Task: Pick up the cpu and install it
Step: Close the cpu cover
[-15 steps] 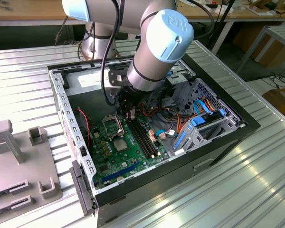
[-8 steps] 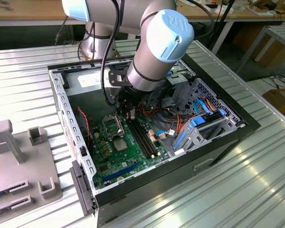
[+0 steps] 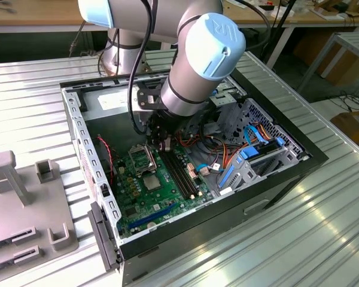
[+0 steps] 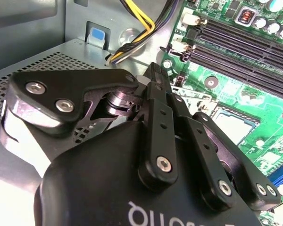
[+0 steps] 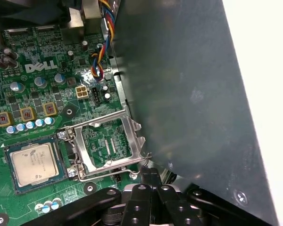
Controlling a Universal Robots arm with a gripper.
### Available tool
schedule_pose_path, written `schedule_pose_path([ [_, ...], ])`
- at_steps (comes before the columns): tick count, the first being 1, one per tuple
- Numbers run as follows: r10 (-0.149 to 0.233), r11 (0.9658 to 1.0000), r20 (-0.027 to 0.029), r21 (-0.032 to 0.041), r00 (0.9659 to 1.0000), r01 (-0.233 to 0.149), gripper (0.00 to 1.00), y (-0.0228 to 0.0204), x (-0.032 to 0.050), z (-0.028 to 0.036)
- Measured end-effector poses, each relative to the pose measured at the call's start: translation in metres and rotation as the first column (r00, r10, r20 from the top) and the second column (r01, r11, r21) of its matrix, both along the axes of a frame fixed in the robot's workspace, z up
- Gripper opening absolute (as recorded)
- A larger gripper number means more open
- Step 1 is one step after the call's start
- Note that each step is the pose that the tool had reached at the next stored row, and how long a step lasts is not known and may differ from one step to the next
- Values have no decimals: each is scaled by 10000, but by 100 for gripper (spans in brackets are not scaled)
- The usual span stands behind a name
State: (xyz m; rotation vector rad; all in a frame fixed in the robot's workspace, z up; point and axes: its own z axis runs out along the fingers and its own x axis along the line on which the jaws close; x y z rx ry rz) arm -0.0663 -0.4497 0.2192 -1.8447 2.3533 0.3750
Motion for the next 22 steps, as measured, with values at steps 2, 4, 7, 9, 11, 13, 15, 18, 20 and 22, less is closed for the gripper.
schedule_pose_path([
  [2, 1, 10000, -1, -2, 10000, -1, 11, -1, 4, -2],
  [4, 2, 10000, 1, 0, 10000, -2, 11, 0, 24, -5],
  [7, 0, 10000, 0, 0, 10000, 0, 11, 0, 51, -38],
  [9, 1, 10000, 0, -1, 10000, -1, 11, -1, 53, -54],
  [11, 0, 10000, 0, -1, 10000, 0, 11, -1, 54, -72],
  [13, 0, 10000, 0, -1, 10000, 0, 11, 0, 55, -88],
  [15, 29, 10000, -1, -3, 10000, -29, 11, 1, 55, -93],
  [18, 90, 10000, 0, -2, 10000, -90, 11, 1, 56, -94],
  [20, 108, 9999, 2, 6, 9999, -108, 11, 2, 58, -94],
  [22, 148, 9999, 23, 21, 9999, -148, 11, 2, 59, -94],
])
